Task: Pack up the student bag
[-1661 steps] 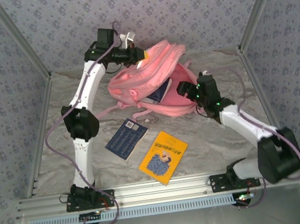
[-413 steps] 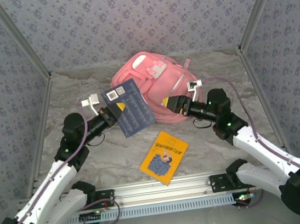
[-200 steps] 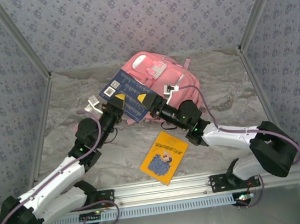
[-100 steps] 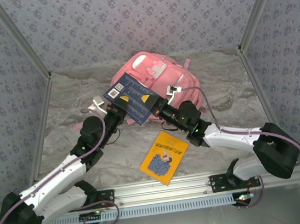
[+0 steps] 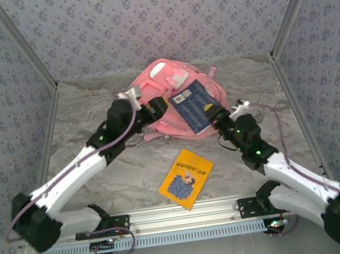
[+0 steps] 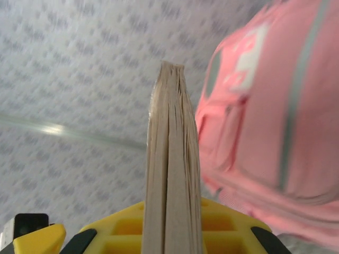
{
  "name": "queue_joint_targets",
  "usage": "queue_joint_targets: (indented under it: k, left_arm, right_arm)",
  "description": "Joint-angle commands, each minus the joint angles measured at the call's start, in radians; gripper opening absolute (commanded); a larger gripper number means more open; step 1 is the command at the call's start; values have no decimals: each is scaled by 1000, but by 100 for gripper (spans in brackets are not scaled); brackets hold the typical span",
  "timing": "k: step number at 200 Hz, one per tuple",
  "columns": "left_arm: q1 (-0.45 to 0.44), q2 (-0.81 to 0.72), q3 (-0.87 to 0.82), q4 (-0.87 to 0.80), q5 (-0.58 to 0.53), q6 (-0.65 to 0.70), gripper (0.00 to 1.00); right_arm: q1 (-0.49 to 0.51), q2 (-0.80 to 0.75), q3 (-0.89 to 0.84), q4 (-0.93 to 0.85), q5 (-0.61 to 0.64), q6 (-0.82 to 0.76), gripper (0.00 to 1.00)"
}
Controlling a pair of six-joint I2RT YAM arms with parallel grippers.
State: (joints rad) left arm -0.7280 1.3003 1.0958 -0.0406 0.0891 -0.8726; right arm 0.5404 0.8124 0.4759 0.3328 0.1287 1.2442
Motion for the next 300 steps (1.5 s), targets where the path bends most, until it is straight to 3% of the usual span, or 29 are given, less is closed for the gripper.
queue_joint_targets:
  k: [1,15,51,95,136,169,205,259,300]
  left_arm:
    - [-7,177,176,-225,208,209,67]
    - [-5,280,273,-255,268,242,66]
    - [-8,503,502,-336,234,307,65]
    - [-9,895,1120,-734,125,508,63]
    - [-5,1200,1573,-985,156,614,64]
    - [-4,1218,1509,-936,221,598,64]
    - [-14,1225,1507,-946,284,601,56]
    - [-41,1236,1494,-946,259,639,37]
    - [-44,1263,1460,-932,264,649,34]
  right_arm:
    - [-52,-159,39,-380,172,-74,0]
    - [-92,-237,37,-465,218,-115,0]
    - [-188,-345,42,-605,231,-192,0]
    - [-285,-373,33,-630,121,-233,0]
    - [-377,-400,50,-679,7,-268,0]
    - [-436,-405,56,-712,-85,-262,0]
    - [-450,-404,61,-727,-153,-243,0]
    - [-443,-434,56,-807,-204,-227,0]
    - [-442,-493,29,-825,-202,-188,0]
